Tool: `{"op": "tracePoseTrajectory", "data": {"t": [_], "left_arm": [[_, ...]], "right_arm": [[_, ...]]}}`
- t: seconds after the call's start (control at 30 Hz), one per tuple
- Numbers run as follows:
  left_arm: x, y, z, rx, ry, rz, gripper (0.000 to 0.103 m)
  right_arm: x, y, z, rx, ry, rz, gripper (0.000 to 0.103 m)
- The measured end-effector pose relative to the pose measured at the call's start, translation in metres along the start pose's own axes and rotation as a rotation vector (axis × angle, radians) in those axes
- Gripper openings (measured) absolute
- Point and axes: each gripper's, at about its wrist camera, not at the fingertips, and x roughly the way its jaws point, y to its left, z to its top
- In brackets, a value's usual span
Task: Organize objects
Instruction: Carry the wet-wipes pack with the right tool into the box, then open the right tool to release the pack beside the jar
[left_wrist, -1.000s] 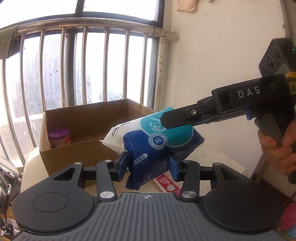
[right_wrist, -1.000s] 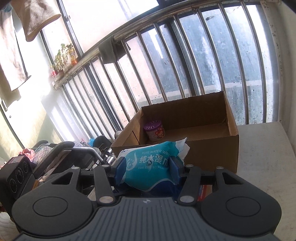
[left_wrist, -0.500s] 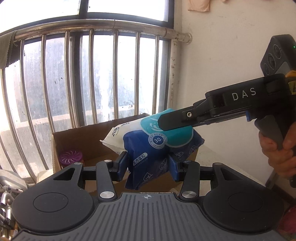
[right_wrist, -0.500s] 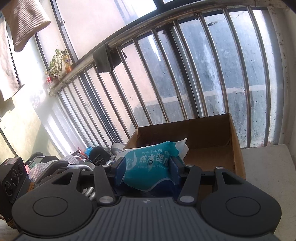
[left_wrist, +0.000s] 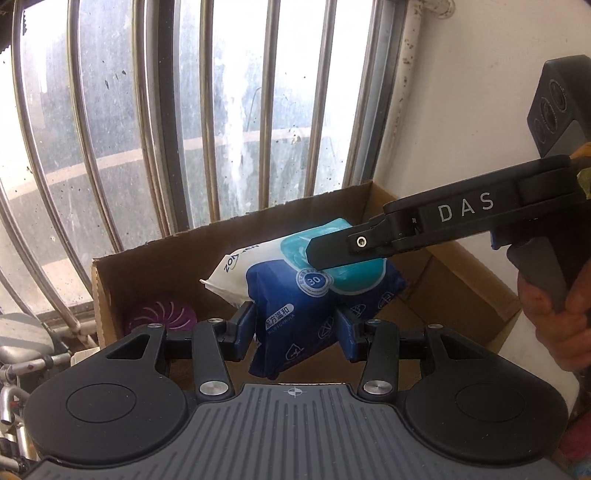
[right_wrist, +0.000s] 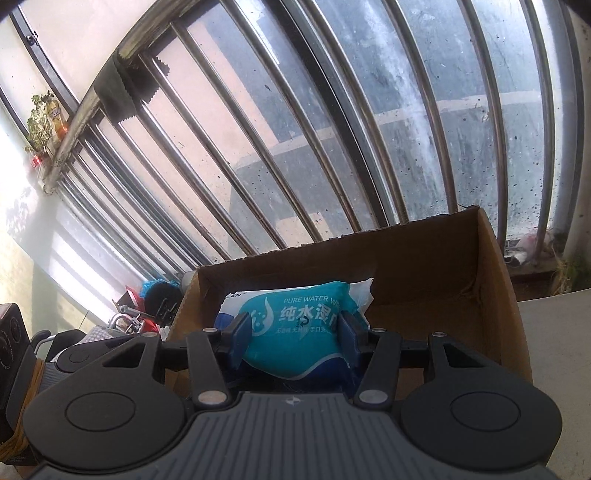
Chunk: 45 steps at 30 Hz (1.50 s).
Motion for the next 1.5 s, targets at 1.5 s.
{"op": "tracePoseTrajectory", "data": {"t": [1.5], "left_arm": [[-0.055, -0.045, -0.037, 0.379, 0.194, -0.253, 0.071]], "right_arm": [[-0.041, 0.007, -0.032, -0.422, 0.211, 0.009, 0.072]]}}
